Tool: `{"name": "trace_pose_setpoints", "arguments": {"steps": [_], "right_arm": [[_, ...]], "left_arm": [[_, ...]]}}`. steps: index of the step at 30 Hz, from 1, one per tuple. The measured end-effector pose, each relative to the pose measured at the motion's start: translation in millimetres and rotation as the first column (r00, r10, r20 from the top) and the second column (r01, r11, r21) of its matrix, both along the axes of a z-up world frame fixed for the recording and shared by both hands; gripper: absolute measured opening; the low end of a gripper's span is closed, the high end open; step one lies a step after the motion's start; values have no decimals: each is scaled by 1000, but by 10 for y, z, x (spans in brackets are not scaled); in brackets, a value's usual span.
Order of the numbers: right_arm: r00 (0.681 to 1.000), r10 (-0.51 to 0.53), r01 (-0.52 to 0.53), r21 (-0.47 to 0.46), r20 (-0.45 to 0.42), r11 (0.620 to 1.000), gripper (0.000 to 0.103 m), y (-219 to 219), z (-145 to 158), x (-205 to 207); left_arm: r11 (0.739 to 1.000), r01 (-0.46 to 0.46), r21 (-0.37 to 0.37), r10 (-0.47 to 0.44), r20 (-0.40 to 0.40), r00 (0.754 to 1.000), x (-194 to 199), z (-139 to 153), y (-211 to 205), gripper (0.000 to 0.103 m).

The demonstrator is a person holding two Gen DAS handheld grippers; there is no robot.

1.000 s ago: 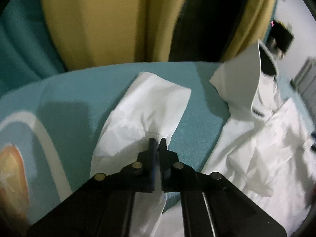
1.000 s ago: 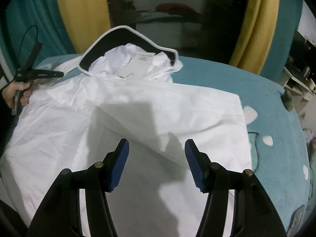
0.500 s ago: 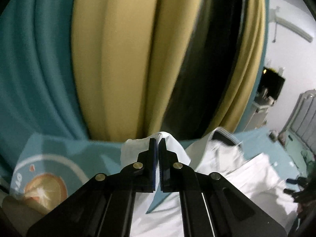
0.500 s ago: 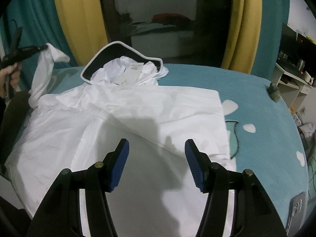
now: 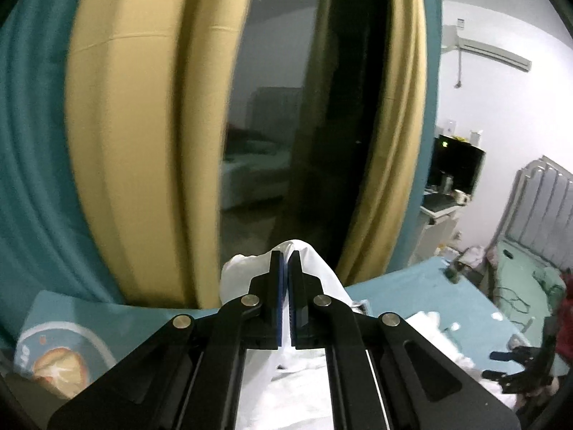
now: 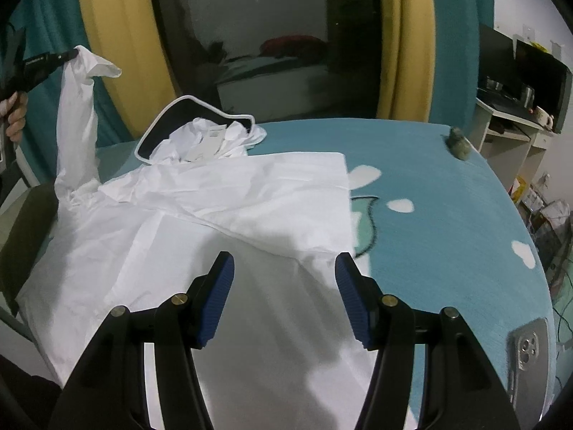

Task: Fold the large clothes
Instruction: 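Lift the sleeve with the left tool and lay it across the jacket body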

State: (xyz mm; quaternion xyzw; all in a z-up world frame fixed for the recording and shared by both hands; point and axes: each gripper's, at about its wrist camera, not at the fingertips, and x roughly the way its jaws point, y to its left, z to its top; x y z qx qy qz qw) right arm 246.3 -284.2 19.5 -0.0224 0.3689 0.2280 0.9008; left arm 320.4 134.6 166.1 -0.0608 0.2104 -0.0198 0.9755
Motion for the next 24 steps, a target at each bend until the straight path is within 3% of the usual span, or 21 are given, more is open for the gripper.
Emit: {"name": "trace_pose_setpoints", "arguments": {"steps": [7, 13, 15, 16, 17, 18, 19, 20, 22, 24], "right_arm": [[999, -37, 37, 25, -11, 999, 59, -320, -72, -8], [998, -66, 67, 37, -21, 997, 59, -525, -115, -2], [997, -74, 75, 38, -25, 996, 59, -577, -127, 4], [997, -78, 79, 39, -29, 996, 59, -601, -134, 14], [996, -82, 83, 38, -32, 996, 59, -621, -143, 21], [995, -88, 89, 36, -37, 995, 59, -642, -156, 29], [995, -89, 91, 35, -41, 995, 59, -655, -167, 41], [995, -91, 92, 33, -46, 995, 59, -663, -179, 51], [994, -90, 92, 30, -55, 995, 59, -667, -205, 82], [994, -89, 91, 25, -68, 996, 59, -642, -237, 138]], "left_arm": [[994, 90, 56, -90, -15, 996, 207, -103, -806, 3], [975, 220, 6, -217, -151, 964, 462, -689, -1456, 3], [962, 273, -26, -272, -211, 939, 507, -956, -1643, 3], [949, 312, -45, -312, -268, 911, 536, -1141, -1771, 3], [935, 351, -58, -350, -314, 882, 558, -1286, -1862, 11], [904, 417, -94, -420, -379, 825, 586, -1457, -1985, 18], [879, 457, -138, -470, -413, 780, 553, -1571, -2037, 37], [859, 480, -177, -507, -429, 748, 512, -1654, -2066, 47], [846, 504, -176, -525, -446, 725, 382, -1710, -2024, 48], [861, 488, -142, -495, -451, 743, 262, -1671, -1845, 48]]}}
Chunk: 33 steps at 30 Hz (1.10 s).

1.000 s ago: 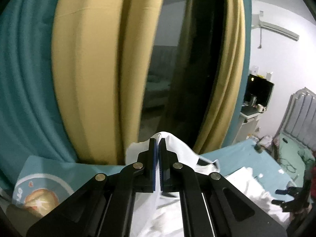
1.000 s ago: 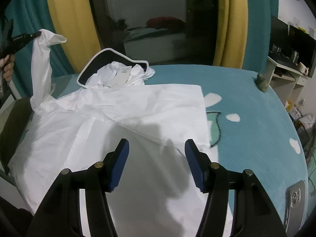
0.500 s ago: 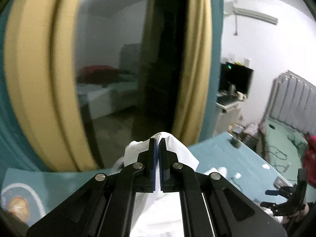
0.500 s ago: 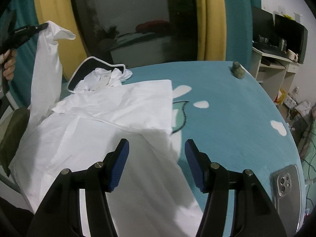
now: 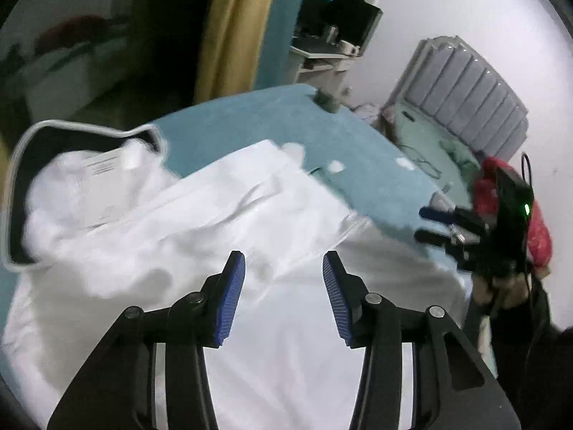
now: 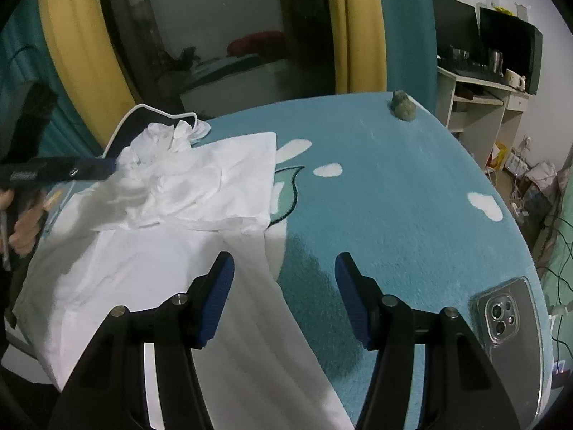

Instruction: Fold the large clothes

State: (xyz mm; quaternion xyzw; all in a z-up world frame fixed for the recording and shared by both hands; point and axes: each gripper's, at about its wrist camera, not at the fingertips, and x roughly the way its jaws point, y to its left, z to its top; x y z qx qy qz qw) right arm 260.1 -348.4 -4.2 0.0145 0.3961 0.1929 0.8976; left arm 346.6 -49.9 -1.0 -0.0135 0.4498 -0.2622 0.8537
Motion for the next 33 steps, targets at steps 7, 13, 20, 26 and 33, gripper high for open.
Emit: {"name": "trace_pose_setpoints", "arguments": {"steps": [7, 13, 20, 26, 33], "right_arm": [[998, 57, -57, 2, -3, 998, 59, 348, 34, 323], [994, 101, -101, -2, -41, 995, 59, 849, -12, 805], [986, 141, -147, -68, -89, 987, 57, 1267, -177, 1033], [979, 178, -192, -156, -99, 969, 12, 1463, -272, 1004], [985, 166, -152, -214, 48, 965, 3, 1505, 82, 811]], "left_arm": [[950, -251, 186, 234, 109, 966, -324, 68, 1230, 48], [868, -412, 277, 409, 71, 910, -335, -326, 2214, 48], [862, -411, 296, 419, 38, 907, -347, -659, 2570, 48], [894, -380, 238, 385, 31, 923, -267, -900, 2611, 4], [840, -512, 180, 489, 157, 858, -270, -632, 2820, 2]]}}
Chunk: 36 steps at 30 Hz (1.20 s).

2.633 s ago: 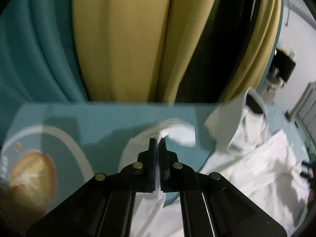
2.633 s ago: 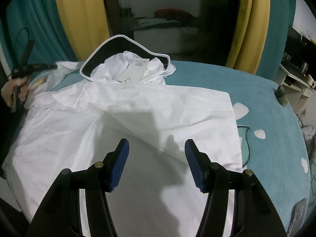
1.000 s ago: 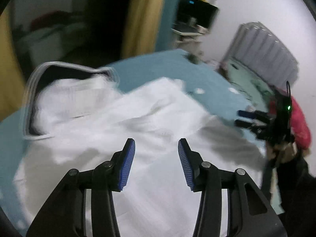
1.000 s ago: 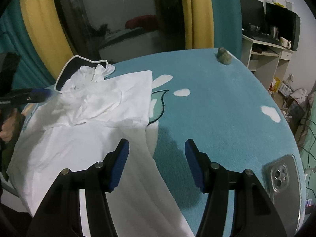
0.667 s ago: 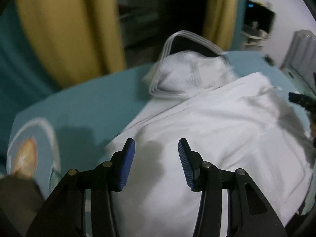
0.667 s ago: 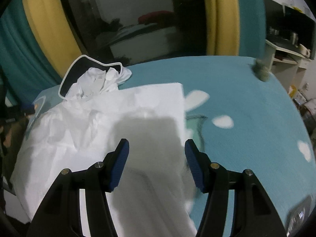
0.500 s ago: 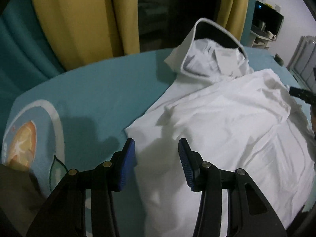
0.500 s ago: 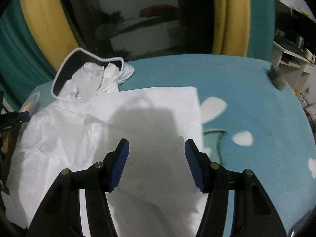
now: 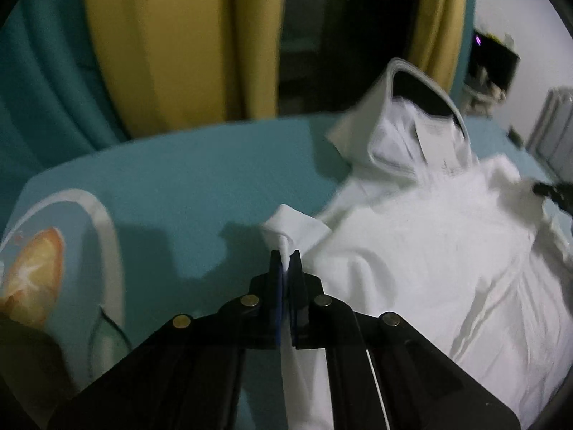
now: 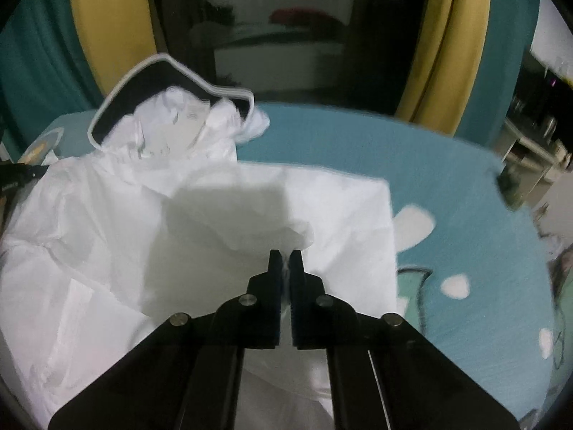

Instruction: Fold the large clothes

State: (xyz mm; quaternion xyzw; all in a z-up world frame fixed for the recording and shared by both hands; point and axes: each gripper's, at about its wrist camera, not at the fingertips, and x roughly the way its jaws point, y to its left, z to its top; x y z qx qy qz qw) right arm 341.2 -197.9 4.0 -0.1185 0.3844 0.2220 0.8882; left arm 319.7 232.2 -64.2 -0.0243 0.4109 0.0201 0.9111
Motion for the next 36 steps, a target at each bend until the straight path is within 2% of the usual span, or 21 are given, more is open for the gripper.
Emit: {"name": "trace_pose_setpoints", "arguments": {"steps": [3, 6, 9, 12, 15, 17, 19, 20, 22, 24, 26, 28, 29, 31, 33, 36], "right_arm": [[998, -13, 13, 15, 54, 1000, 3, -11, 145, -45], [998, -38, 36, 36, 58, 999, 3, -47, 160, -15], [998, -66, 67, 49, -9, 997, 3, -89, -15, 71], [994, -71, 73, 23, -79, 997, 3, -86, -277, 121], [996, -63, 63, -4, -69, 998, 7, -90, -359, 78], [995, -73, 71, -39, -68, 997, 15, -85, -319, 70], [994, -84, 82, -39, -62, 996, 33, -108, -272, 77], [995, -81, 79, -34, -60, 996, 38, -121, -262, 82], [994, -89, 87, -37, -63, 996, 50, -170, -268, 102], [989, -124, 121, -40, -76, 992, 51, -230, -271, 147], [990, -124, 123, -11, -73, 992, 51, -268, -221, 138], [996, -77, 78, 21, -43, 997, 51, -228, -133, 74], [998, -49, 50, 16, -29, 999, 51, -182, -105, 45], [1000, 7, -8, -41, -21, 999, 52, -33, -116, 29], [998, 41, -44, -90, -37, 995, 52, 100, -208, 82], [996, -2, -6, -83, -87, 997, 53, 119, -340, 286]], "left_arm": [[999, -45, -15, 45, 25, 999, 23, 76, 147, 2], [996, -83, -16, 83, 24, 996, 79, 60, 270, 2], [992, -121, -44, 121, -11, 993, 140, -54, 386, 2], [989, -138, -56, 135, -65, 989, 174, -181, 420, 3], [983, -177, -43, 174, -63, 983, 139, -139, 416, 15], [985, -163, -61, 162, -15, 987, 61, 13, 348, 36], [989, -125, -75, 128, 27, 991, -7, 127, 246, 43], [993, -94, -78, 97, 31, 995, -21, 158, 160, 45], [995, -46, -92, 46, -1, 999, 4, 114, 45, 45], [994, -19, -104, 11, -70, 998, 80, -35, -46, 45], [997, -31, -68, 20, -153, 988, 173, -247, -133, 45], [999, -23, -22, 20, -113, 993, 151, -225, -207, 45], [1000, -17, -24, 14, -121, 993, 157, -220, -227, 45], [999, -12, -44, 6, -122, 993, 187, -193, -255, 45], [1000, -13, -16, 11, -132, 991, 234, -189, -262, 45], [1000, -18, -5, 17, -145, 989, 282, -201, -255, 45]]}}
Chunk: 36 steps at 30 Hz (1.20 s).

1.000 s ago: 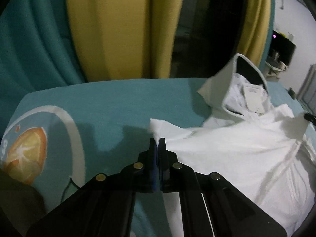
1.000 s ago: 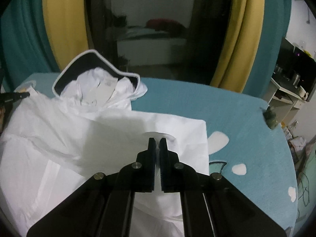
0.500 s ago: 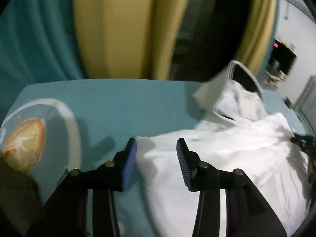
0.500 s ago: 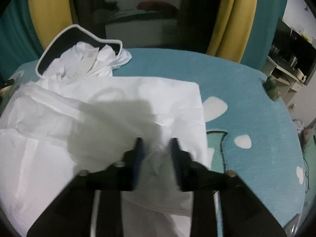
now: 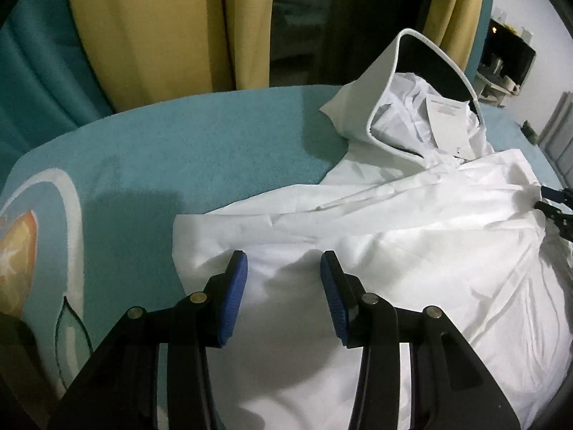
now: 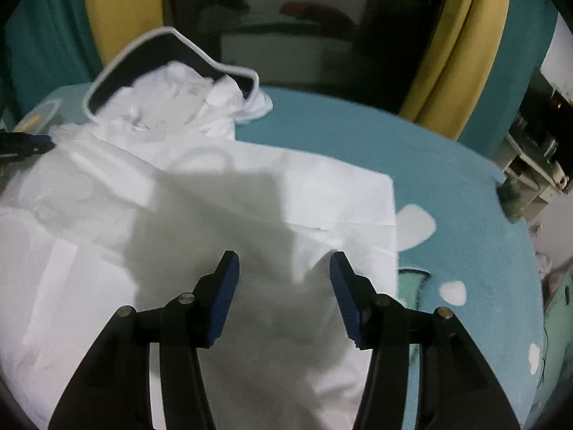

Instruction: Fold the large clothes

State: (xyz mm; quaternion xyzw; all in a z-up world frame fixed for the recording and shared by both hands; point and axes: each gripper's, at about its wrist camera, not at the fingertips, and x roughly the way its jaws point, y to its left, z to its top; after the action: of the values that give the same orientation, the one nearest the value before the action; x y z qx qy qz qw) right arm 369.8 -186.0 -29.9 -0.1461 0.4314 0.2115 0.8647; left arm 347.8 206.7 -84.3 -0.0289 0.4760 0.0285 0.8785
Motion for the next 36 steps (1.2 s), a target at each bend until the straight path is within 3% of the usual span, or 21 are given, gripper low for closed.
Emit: {"name": "trace_pose_setpoints", "arguments": {"steps": [2, 7, 11, 15, 19, 23, 24, 25, 26, 29, 33, 36], "right_arm": [[999, -39, 41, 57, -34, 998, 55, -63, -11, 127], [996, -90, 91, 28, -25, 995, 57, -37, 145, 379], [998, 5, -5, 4, 68, 1000, 57, 278, 387, 483], [975, 160, -162, -4, 156, 987, 58, 823, 514, 667], [947, 228, -230, -20, 228, 973, 57, 1355, 533, 891], [916, 270, -267, -50, 296, 962, 57, 1743, 500, 960], [912, 280, -275, -58, 301, 960, 52, 1799, 468, 973], [910, 294, -291, -54, 294, 955, 22, 1832, 436, 985], [911, 317, -316, -50, 263, 948, 10, 1853, 378, 990], [914, 342, -347, -15, 221, 938, 9, 1711, 299, 905], [903, 411, -407, -60, 121, 911, 11, 1495, 64, 720], [911, 407, -409, 20, 62, 912, 14, 1372, 53, 702]], "left_arm": [[1000, 11, 12, -11, -9, 1000, 55, 15, -12, 45], [999, 42, 23, -42, -5, 999, 188, 193, -15, 45], [997, 72, 16, -72, 65, 995, 309, 437, -96, 45], [996, 83, -18, -81, 112, 990, 473, 516, -173, 45], [993, 87, -83, -78, 105, 991, 609, 431, -222, 45], [991, 89, -102, -81, 78, 994, 709, 300, -254, 45], [991, 81, -104, -75, 64, 995, 722, 257, -237, 45], [991, 76, -106, -71, 55, 996, 731, 232, -223, 45], [992, 72, -107, -67, 49, 997, 733, 216, -206, 45], [993, 65, -101, -58, 70, 996, 643, 298, -141, 45], [983, 152, -104, -123, 245, 962, 386, 746, -158, 45], [978, 175, -113, -136, 286, 949, 448, 926, -193, 49]]}}
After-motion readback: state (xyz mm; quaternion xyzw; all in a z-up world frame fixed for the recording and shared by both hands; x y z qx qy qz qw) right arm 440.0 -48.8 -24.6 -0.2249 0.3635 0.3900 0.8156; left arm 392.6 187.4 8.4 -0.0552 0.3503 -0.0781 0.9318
